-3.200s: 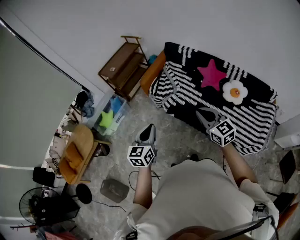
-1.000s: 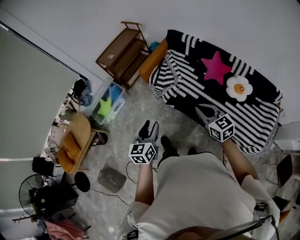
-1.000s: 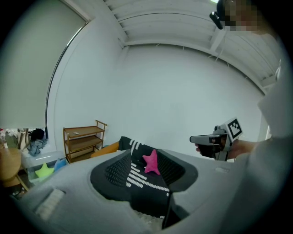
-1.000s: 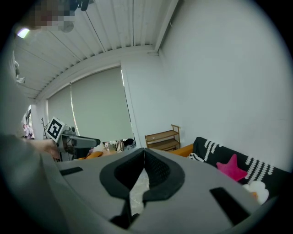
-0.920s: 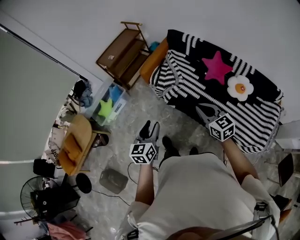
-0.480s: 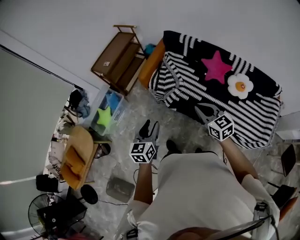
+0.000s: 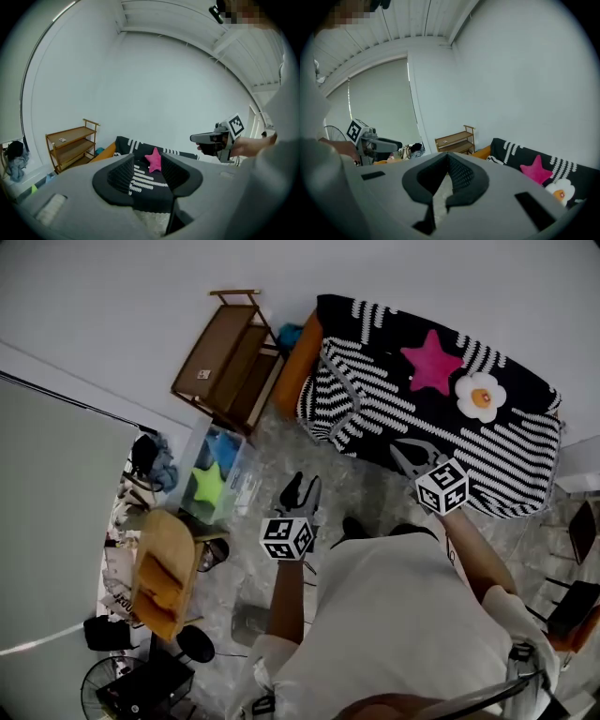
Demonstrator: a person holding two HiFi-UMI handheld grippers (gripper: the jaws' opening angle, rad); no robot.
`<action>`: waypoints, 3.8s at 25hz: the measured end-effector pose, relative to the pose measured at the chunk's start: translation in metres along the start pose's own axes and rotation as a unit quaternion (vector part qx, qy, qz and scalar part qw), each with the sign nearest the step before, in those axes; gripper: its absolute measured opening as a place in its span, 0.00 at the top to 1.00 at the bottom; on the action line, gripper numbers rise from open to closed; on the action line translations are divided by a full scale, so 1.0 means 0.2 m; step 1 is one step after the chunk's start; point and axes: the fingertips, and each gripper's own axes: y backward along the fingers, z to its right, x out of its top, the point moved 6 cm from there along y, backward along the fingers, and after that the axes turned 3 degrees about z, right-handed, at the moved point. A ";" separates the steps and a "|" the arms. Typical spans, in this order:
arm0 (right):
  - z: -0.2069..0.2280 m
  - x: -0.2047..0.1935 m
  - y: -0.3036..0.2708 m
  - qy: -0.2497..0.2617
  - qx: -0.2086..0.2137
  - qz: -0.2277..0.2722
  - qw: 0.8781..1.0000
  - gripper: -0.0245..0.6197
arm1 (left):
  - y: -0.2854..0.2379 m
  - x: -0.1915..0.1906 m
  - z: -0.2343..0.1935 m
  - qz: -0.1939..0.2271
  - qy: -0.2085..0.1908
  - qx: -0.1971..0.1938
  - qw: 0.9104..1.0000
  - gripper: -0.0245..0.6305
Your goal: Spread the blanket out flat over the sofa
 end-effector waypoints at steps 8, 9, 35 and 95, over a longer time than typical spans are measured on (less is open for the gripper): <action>-0.03 0.01 -0.16 -0.010 -0.023 -0.009 1.000 0.95 | -0.03 0.01 -0.20 -0.014 0.002 -0.012 1.000 0.68; -0.02 0.01 -0.17 -0.012 -0.024 -0.011 1.000 0.95 | -0.05 0.01 -0.22 -0.015 0.003 -0.011 1.000 0.68; 0.64 -0.04 -0.77 -0.057 -0.001 -0.062 0.996 0.95 | -0.89 0.04 -0.47 -0.082 0.017 -0.011 0.996 0.68; 1.20 -2.09 -1.54 -0.250 -0.070 -0.181 0.949 0.95 | -2.46 -2.11 -0.91 -0.341 -0.096 -0.177 0.918 0.67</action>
